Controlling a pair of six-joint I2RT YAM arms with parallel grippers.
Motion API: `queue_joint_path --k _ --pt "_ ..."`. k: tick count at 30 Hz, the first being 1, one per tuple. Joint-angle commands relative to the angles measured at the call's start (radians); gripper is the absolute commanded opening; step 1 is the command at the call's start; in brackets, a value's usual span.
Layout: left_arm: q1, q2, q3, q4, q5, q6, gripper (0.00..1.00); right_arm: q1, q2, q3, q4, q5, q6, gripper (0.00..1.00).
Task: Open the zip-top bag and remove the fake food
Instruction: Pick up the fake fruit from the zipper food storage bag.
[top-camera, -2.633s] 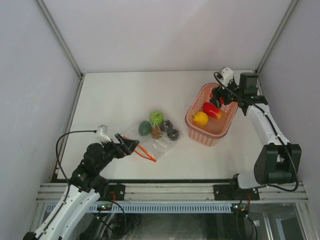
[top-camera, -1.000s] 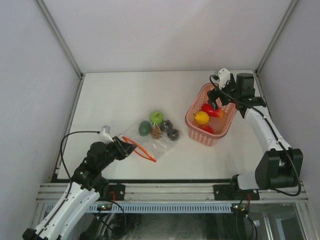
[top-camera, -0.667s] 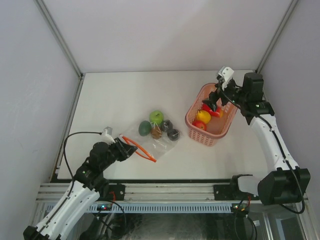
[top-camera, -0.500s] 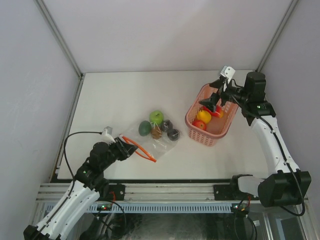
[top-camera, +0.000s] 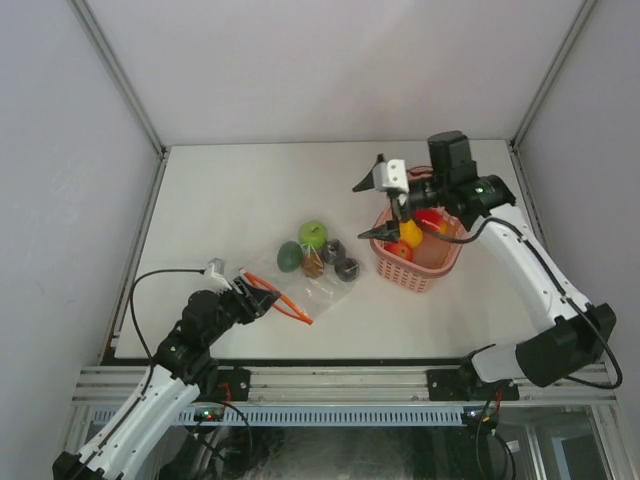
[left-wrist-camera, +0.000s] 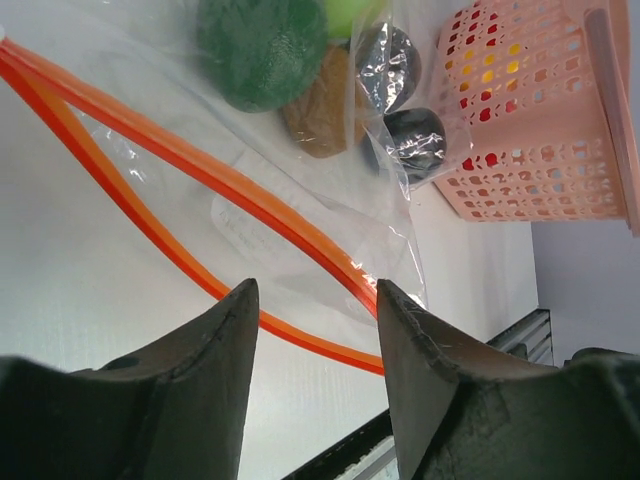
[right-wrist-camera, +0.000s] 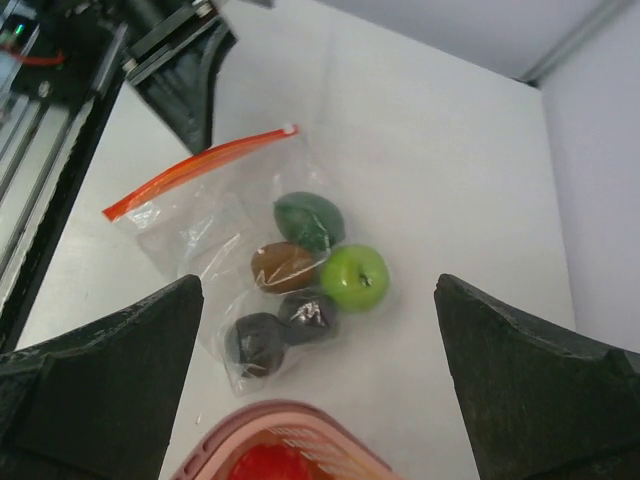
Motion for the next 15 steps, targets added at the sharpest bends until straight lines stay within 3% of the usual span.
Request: queue_joint_path --k 1,7,12,15 --pt "0.008 -0.055 -0.026 0.043 -0.033 -0.019 0.55 0.128 0.08 0.067 -0.247 0.085 -0.36 0.97" --pt "0.007 -0.123 -0.02 -0.045 -0.077 -0.006 0.49 0.26 0.205 0.141 -0.308 0.2 -0.5 0.97" --pt "0.008 -0.135 -0.005 -0.109 -0.112 0.012 0.27 0.342 0.324 0.224 -0.328 0.298 -0.552 0.94" --pt "0.008 -0.095 0.013 -0.12 -0.126 0.034 0.22 0.373 0.39 0.267 -0.344 0.369 -0.581 0.93"
